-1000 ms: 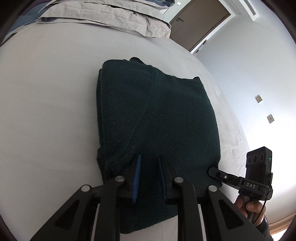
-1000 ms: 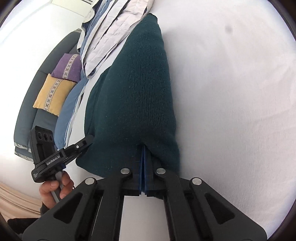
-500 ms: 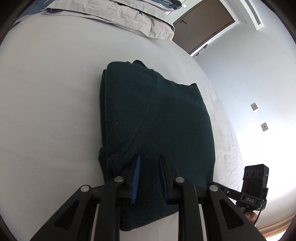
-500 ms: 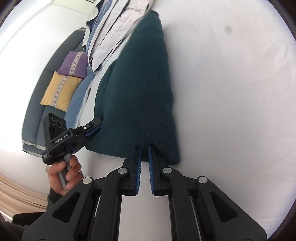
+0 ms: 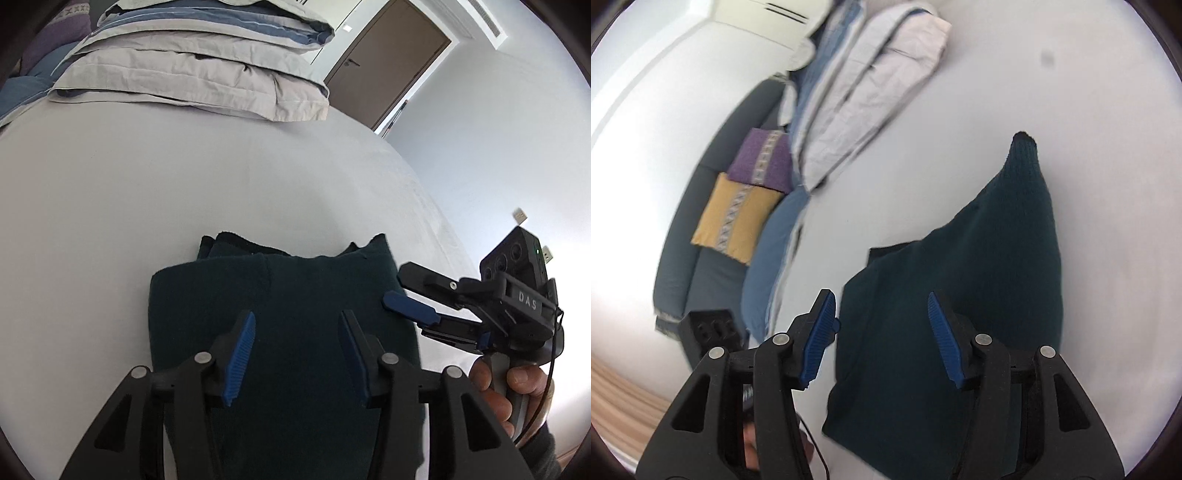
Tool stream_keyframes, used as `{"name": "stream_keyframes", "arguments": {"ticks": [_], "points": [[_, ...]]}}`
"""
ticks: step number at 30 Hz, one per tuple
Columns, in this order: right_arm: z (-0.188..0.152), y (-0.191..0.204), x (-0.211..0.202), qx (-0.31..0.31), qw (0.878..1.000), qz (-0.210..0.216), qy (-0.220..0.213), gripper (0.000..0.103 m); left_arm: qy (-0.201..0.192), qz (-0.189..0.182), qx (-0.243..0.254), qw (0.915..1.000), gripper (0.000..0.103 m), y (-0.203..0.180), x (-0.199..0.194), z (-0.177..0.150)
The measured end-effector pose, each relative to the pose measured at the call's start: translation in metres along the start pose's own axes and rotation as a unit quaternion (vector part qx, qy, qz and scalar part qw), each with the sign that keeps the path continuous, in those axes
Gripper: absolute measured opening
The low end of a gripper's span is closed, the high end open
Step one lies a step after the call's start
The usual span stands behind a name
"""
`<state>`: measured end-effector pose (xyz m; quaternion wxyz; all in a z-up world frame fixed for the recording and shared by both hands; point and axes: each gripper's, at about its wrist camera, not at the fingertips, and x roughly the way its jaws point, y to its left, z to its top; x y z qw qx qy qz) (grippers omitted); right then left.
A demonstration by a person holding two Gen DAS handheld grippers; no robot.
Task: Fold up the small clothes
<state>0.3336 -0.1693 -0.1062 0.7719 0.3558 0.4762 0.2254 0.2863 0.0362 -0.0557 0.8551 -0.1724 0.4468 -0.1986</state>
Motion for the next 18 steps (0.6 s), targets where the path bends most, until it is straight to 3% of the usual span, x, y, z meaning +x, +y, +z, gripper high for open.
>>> {"name": "stream_keyframes", "arguments": {"ticks": [3, 5, 7, 12, 14, 16, 18], "points": [[0.02, -0.028, 0.023, 0.042, 0.998, -0.05, -0.001, 0.042, 0.03, 0.015, 0.001, 0.9995, 0.049, 0.01, 0.029, -0.002], [0.027, -0.045, 0.033, 0.083, 0.996, -0.025, -0.006, 0.031, 0.036, 0.01, 0.0, 0.9993, 0.049, 0.021, 0.043, -0.008], [0.034, -0.062, 0.032, 0.105, 0.994, -0.011, -0.015, 0.029, 0.023, -0.005, -0.001, 0.9997, 0.049, 0.027, 0.045, -0.01], [0.039, -0.078, 0.036, 0.085, 0.996, -0.019, -0.025, 0.015, 0.021, -0.012, -0.004, 0.9997, 0.048, 0.031, 0.05, -0.007], [0.037, -0.076, 0.035, 0.083, 0.996, -0.027, -0.032, 0.015, 0.019, 0.0, 0.014, 0.9997, 0.048, 0.026, 0.052, -0.009], [0.031, -0.061, 0.023, 0.048, 0.995, -0.068, -0.05, 0.019, 0.017, 0.005, 0.024, 0.9996, 0.049, 0.022, 0.054, -0.009], [0.019, -0.037, 0.007, 0.009, 0.995, -0.075, -0.06, 0.03, 0.014, -0.004, 0.018, 0.9997, 0.049, 0.026, 0.055, -0.008]]}}
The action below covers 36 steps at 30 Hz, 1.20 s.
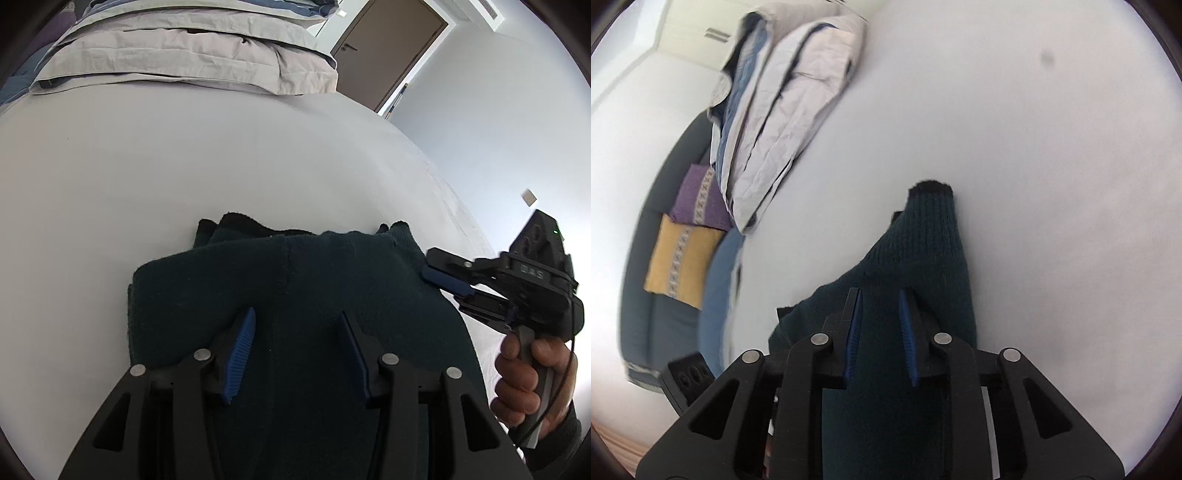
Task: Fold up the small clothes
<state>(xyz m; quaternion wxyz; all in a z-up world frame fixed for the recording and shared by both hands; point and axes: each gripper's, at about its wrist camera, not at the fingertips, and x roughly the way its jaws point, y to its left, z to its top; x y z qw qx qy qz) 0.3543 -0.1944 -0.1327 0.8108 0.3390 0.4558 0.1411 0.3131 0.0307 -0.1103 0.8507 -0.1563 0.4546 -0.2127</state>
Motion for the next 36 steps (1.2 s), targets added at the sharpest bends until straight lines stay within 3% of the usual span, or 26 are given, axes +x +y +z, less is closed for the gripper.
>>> {"name": "stream_keyframes", "arguments": {"ticks": [6, 8, 12, 14, 16, 17, 18, 20, 23, 27, 32, 34, 36], "points": [[-0.055, 0.051, -0.035, -0.098, 0.993, 0.064, 0.032, 0.034, -0.004, -0.014, -0.01, 0.9999, 0.049, 0.005, 0.001, 0.0], [-0.073, 0.046, -0.03, -0.111, 0.991, 0.053, 0.049, 0.049, -0.005, -0.014, -0.009, 0.9999, 0.049, 0.004, 0.002, -0.001], [-0.092, 0.023, -0.036, -0.124, 0.989, 0.081, 0.017, 0.042, -0.007, -0.024, -0.014, 0.9996, 0.049, 0.008, -0.001, -0.004], [-0.094, 0.017, -0.05, -0.103, 0.991, 0.083, 0.009, 0.045, -0.005, -0.054, -0.052, 0.9972, 0.049, 0.017, -0.009, -0.001], [-0.099, 0.013, -0.068, -0.103, 0.993, 0.058, -0.008, 0.054, -0.01, -0.088, -0.1, 0.991, 0.051, 0.029, -0.03, 0.0], [-0.1, 0.013, -0.078, -0.103, 0.993, 0.046, -0.021, 0.066, -0.024, -0.094, -0.112, 0.9889, 0.053, 0.033, -0.044, -0.001], [-0.101, 0.01, -0.089, -0.102, 0.994, 0.032, -0.034, 0.076, -0.044, -0.093, -0.113, 0.9882, 0.06, 0.037, -0.061, -0.003], [-0.102, 0.0, -0.104, -0.094, 0.995, 0.02, -0.038, 0.082, -0.067, -0.078, -0.118, 0.9877, 0.073, 0.046, -0.084, -0.007], [-0.097, -0.019, -0.109, -0.069, 0.997, 0.006, -0.016, 0.082, -0.033, -0.064, -0.13, 0.9889, 0.076, 0.065, -0.085, -0.016], [-0.098, -0.037, -0.097, -0.038, 0.998, 0.029, 0.029, 0.082, 0.031, -0.067, -0.144, 0.9868, 0.076, 0.074, -0.062, -0.034], [-0.099, -0.054, -0.066, 0.001, 0.997, 0.016, 0.072, 0.082, 0.046, -0.076, -0.159, 0.9833, 0.076, 0.07, -0.054, -0.042], [-0.097, -0.052, -0.062, 0.003, 0.997, 0.036, 0.075, 0.079, 0.064, -0.08, -0.153, 0.9829, 0.076, 0.067, -0.048, -0.039], [-0.096, -0.055, -0.057, 0.013, 0.994, 0.06, 0.088, 0.069, 0.078, -0.085, -0.149, 0.9822, 0.076, 0.065, -0.041, -0.036]]}}
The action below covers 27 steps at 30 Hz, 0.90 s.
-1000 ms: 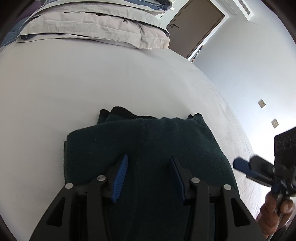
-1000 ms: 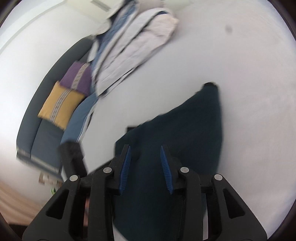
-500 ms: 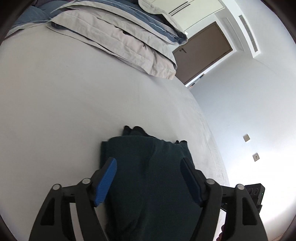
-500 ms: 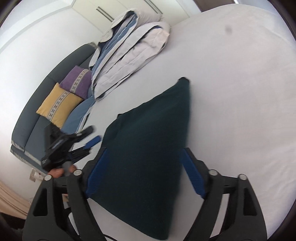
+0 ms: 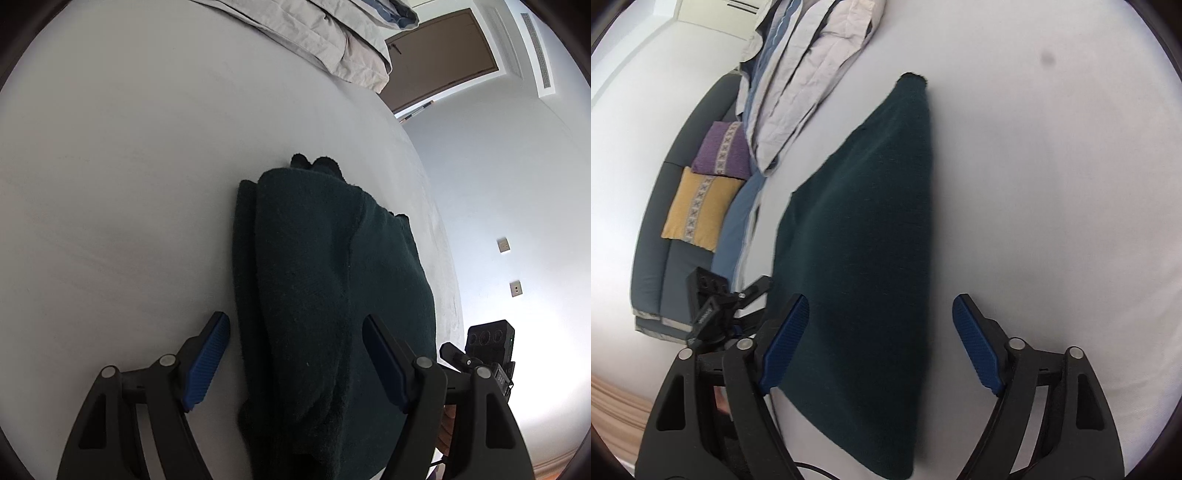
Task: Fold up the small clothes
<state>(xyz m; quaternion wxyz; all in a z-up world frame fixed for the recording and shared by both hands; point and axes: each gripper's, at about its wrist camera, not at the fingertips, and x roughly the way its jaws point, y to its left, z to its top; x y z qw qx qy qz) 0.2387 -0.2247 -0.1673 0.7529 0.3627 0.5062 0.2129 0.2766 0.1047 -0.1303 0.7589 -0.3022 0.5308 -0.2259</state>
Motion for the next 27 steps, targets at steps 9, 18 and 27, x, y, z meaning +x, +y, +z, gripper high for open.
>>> {"name": "stream_keyframes", "arguments": {"ticks": [9, 18, 27], "points": [[0.003, -0.014, 0.014, 0.031, 0.999, 0.025, 0.024, 0.058, 0.014, -0.058, -0.061, 0.9964, 0.073, 0.018, 0.008, 0.014], [-0.005, -0.001, 0.004, 0.011, 1.0, -0.003, 0.012, 0.043, 0.02, -0.063, -0.075, 0.9949, 0.025, 0.017, 0.016, 0.01], [-0.031, 0.045, -0.049, -0.033, 0.999, -0.011, -0.018, 0.04, 0.003, -0.039, 0.004, 0.9992, 0.023, -0.055, -0.031, -0.015]]}}
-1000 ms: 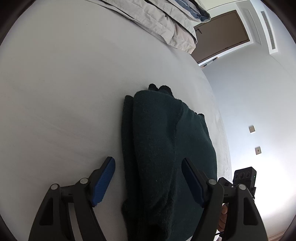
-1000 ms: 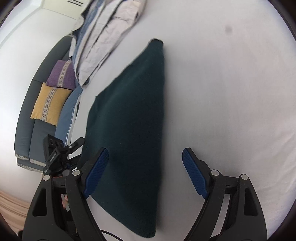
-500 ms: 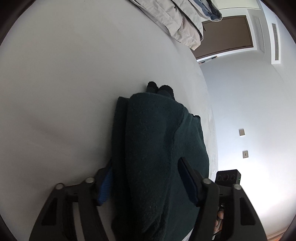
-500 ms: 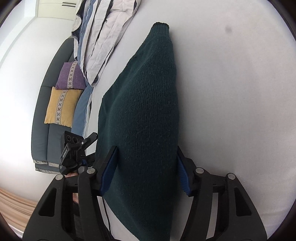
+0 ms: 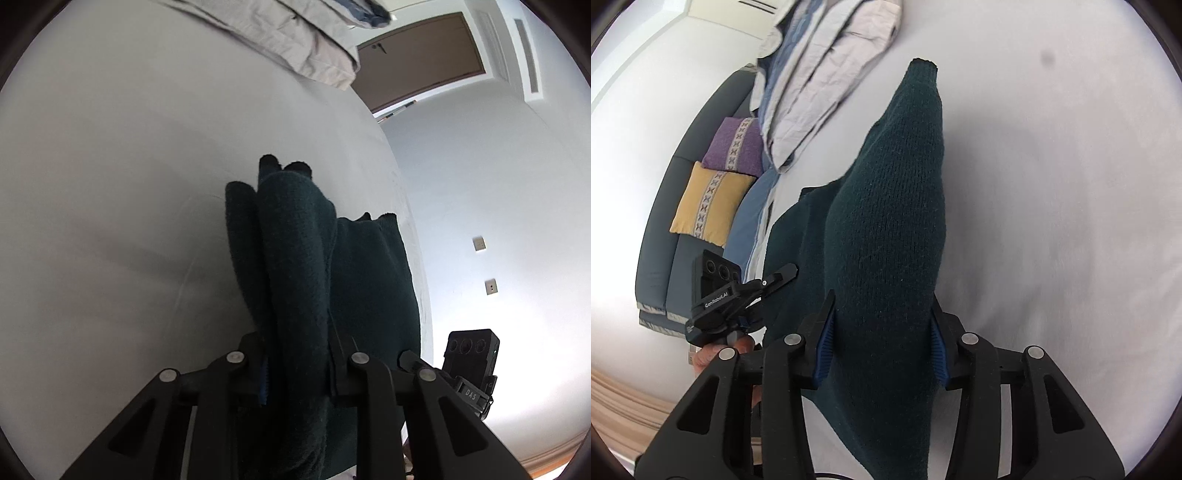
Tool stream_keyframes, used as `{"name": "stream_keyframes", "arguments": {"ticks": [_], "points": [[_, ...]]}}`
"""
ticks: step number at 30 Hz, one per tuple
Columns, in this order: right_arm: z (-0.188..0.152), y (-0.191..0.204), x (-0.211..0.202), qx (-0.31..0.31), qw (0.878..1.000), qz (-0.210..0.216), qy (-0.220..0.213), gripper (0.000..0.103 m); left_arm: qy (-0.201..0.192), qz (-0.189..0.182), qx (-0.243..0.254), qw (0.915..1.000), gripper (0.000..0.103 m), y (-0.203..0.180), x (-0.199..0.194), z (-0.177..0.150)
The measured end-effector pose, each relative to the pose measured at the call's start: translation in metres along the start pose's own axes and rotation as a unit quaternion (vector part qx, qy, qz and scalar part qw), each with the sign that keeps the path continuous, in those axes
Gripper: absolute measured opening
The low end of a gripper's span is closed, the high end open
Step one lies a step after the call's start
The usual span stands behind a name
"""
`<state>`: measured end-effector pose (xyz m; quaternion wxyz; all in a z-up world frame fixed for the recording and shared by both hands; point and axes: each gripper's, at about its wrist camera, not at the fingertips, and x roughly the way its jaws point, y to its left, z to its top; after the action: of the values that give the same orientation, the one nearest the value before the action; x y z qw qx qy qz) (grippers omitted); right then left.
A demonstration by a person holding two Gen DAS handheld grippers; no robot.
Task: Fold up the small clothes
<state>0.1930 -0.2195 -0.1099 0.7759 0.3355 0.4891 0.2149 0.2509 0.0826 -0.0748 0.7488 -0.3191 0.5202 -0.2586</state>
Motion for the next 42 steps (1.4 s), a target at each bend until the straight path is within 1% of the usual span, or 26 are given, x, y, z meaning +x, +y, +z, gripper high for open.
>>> {"name": "stream_keyframes", "arguments": {"ticks": [2, 5, 11, 14, 17, 19, 22, 23, 24, 25, 26, 27, 29, 31, 33, 36, 37, 39, 41, 42], "points": [[-0.013, 0.009, -0.024, -0.006, 1.0, 0.007, -0.011, 0.04, -0.002, -0.004, 0.015, 0.9999, 0.023, -0.019, -0.012, -0.018], [-0.041, 0.013, -0.066, -0.008, 1.0, 0.016, -0.023, 0.04, 0.001, -0.018, 0.028, 0.9994, 0.023, -0.041, -0.027, -0.052], [-0.121, 0.005, -0.139, -0.01, 0.999, 0.013, -0.043, 0.04, 0.02, -0.029, 0.065, 0.9973, 0.024, -0.073, -0.04, -0.128], [-0.161, -0.01, -0.161, 0.003, 0.999, 0.014, -0.046, 0.04, 0.031, -0.024, 0.074, 0.9965, 0.024, -0.079, -0.038, -0.159], [-0.192, -0.028, -0.17, 0.023, 0.999, 0.015, -0.046, 0.04, 0.042, -0.015, 0.075, 0.9962, 0.024, -0.073, -0.029, -0.179], [-0.207, -0.043, -0.17, 0.036, 0.998, 0.013, -0.046, 0.04, 0.052, -0.008, 0.074, 0.9959, 0.024, -0.066, -0.019, -0.187], [-0.223, -0.074, -0.161, 0.067, 0.997, 0.008, -0.042, 0.04, 0.064, 0.018, 0.062, 0.9959, 0.025, -0.045, 0.003, -0.199], [-0.229, -0.089, -0.158, 0.089, 0.995, 0.007, -0.042, 0.041, 0.064, 0.032, 0.054, 0.996, 0.026, -0.034, 0.009, -0.202], [-0.232, -0.1, -0.153, 0.101, 0.994, 0.023, -0.043, 0.041, 0.063, 0.031, 0.04, 0.9967, 0.031, -0.023, 0.013, -0.204], [-0.235, -0.109, -0.153, 0.104, 0.993, 0.039, -0.048, 0.041, 0.058, 0.012, 0.016, 0.9981, 0.032, -0.012, 0.013, -0.207], [-0.238, -0.115, -0.153, 0.105, 0.992, 0.051, -0.054, 0.041, 0.055, -0.001, 0.003, 0.9985, 0.033, -0.007, 0.012, -0.209], [-0.241, -0.115, -0.155, 0.097, 0.992, 0.052, -0.06, 0.041, 0.051, -0.005, -0.003, 0.9987, 0.033, -0.005, 0.01, -0.211], [-0.242, -0.113, -0.155, 0.086, 0.993, 0.044, -0.062, 0.042, 0.045, 0.003, 0.004, 0.999, 0.033, -0.006, 0.007, -0.214], [-0.24, -0.11, -0.153, 0.088, 0.993, 0.039, -0.062, 0.043, 0.042, 0.011, 0.01, 0.999, 0.034, -0.009, 0.006, -0.214], [-0.241, -0.108, -0.155, 0.088, 0.993, 0.028, -0.068, 0.046, 0.04, 0.016, 0.012, 0.999, 0.035, -0.008, 0.003, -0.214], [-0.243, -0.106, -0.169, 0.092, 0.991, 0.013, -0.094, 0.049, 0.027, 0.034, 0.025, 0.9987, 0.042, -0.011, -0.006, -0.217], [-0.245, -0.111, -0.179, 0.097, 0.99, 0.009, -0.102, 0.049, 0.02, 0.044, 0.03, 0.9984, 0.047, -0.013, -0.012, -0.218], [-0.253, -0.113, -0.199, 0.106, 0.986, -0.008, -0.125, 0.051, 0.0, 0.052, 0.042, 0.9978, 0.049, -0.017, -0.028, -0.218], [-0.254, -0.108, -0.211, 0.111, 0.983, -0.026, -0.145, 0.051, -0.024, 0.062, 0.066, 0.9956, 0.056, -0.031, -0.044, -0.22], [-0.257, -0.107, -0.222, 0.114, 0.98, -0.034, -0.159, 0.051, -0.038, 0.074, 0.082, 0.9931, 0.064, -0.038, -0.054, -0.223]]}}
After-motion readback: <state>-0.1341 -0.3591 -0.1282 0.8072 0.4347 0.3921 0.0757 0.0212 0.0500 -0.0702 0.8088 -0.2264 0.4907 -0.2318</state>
